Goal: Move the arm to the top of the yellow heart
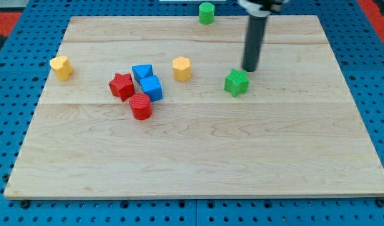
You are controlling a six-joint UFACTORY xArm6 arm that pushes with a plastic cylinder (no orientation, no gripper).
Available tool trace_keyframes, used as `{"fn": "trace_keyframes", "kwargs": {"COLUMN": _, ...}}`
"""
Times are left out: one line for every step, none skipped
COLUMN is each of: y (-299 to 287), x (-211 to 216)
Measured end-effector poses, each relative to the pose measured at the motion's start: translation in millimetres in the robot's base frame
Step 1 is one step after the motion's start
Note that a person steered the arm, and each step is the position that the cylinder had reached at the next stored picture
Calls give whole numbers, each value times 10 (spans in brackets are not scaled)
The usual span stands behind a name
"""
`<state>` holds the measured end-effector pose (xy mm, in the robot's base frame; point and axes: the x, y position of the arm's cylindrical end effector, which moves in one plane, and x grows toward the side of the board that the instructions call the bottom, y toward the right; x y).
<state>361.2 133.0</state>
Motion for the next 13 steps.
{"fn": "trace_keyframes", "kwargs": {"y": -497, "x": 406}}
{"fn": "trace_keyframes", "kwargs": {"y": -1021, "x": 606}}
{"fn": "trace_keyframes", "kwargs": {"y": -611, "x": 950}}
{"fn": "trace_keyframes", "kwargs": {"y": -1128, "x": 1971}}
{"fn": "trace_keyframes", "kwargs": {"y": -2256, "x": 2413}}
{"fn": "trace_keyframes", "kwargs": {"y": -3533, "x": 2082}}
{"fn": "trace_keyframes", "kwargs": {"y": -4374, "x": 1591}}
{"fn": "trace_keyframes", "kwargs": {"y": -4374, "x": 1591}}
{"fn": "trace_keyframes", "kwargs": {"y": -4378, "x": 1537}}
{"fn": "trace_keyframes", "kwargs": {"y": -4378, "x": 1322}}
{"fn": "trace_keyframes", "kwargs": {"y": -4255, "x": 259}}
{"fn": "trace_keyframes", "kwargs": {"y": -4289, "x": -538}}
{"fn": "trace_keyframes", "kwargs": {"y": -3624, "x": -573}}
